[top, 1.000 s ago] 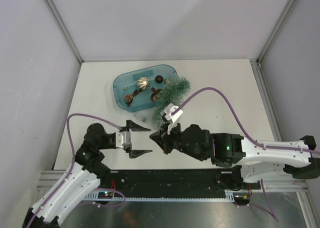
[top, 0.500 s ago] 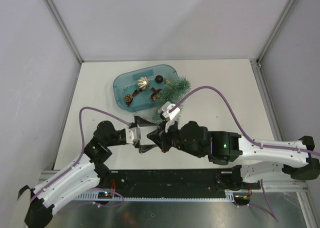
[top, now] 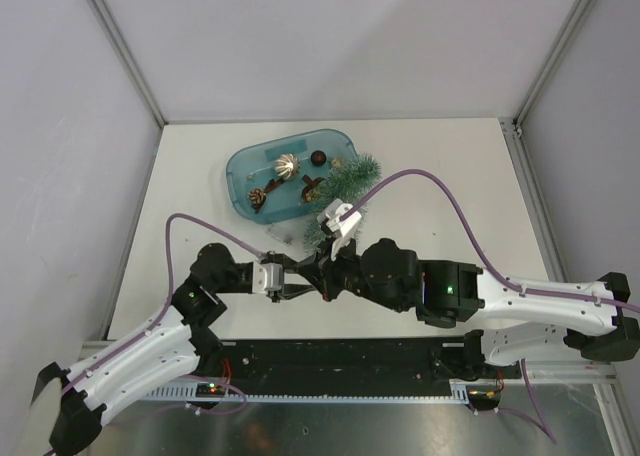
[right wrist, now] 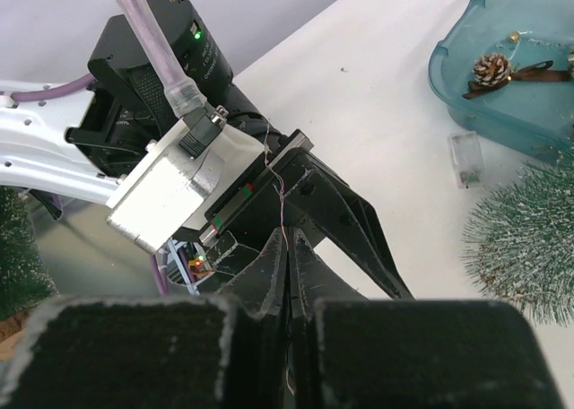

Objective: Decorate the small christmas tree

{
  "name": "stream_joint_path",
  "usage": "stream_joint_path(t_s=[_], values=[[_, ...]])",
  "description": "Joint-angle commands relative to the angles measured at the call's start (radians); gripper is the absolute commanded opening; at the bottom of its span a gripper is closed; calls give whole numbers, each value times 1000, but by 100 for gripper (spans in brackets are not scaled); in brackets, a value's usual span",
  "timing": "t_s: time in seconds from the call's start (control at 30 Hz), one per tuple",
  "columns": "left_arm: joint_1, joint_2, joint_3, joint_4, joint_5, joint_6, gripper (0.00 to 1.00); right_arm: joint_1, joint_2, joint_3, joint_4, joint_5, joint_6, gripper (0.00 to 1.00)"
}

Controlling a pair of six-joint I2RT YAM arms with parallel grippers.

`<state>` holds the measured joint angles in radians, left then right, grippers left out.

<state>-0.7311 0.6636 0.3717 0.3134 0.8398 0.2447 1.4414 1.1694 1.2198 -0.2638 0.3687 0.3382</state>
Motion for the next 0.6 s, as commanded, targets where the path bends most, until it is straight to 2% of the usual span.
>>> stream_joint_path(t_s=[0.0, 0.13, 0.17, 0.33, 0.57], values=[[-8, -10, -12, 35, 4, 11, 36, -8, -9, 46, 64, -16, -19, 0], [-7, -17, -22, 52, -17, 13, 35, -13, -9, 46, 80, -27, -19, 0], [-7, -20, -26, 60, -25, 13, 33, -13, -9, 46, 84, -28, -21, 0], [6, -51, -31, 60, -74, 7, 4, -17, -9, 46, 93, -30, -22, 0], [105, -148, 42, -140, 2, -15, 0, -37, -20, 47, 101, -30, -33, 0]])
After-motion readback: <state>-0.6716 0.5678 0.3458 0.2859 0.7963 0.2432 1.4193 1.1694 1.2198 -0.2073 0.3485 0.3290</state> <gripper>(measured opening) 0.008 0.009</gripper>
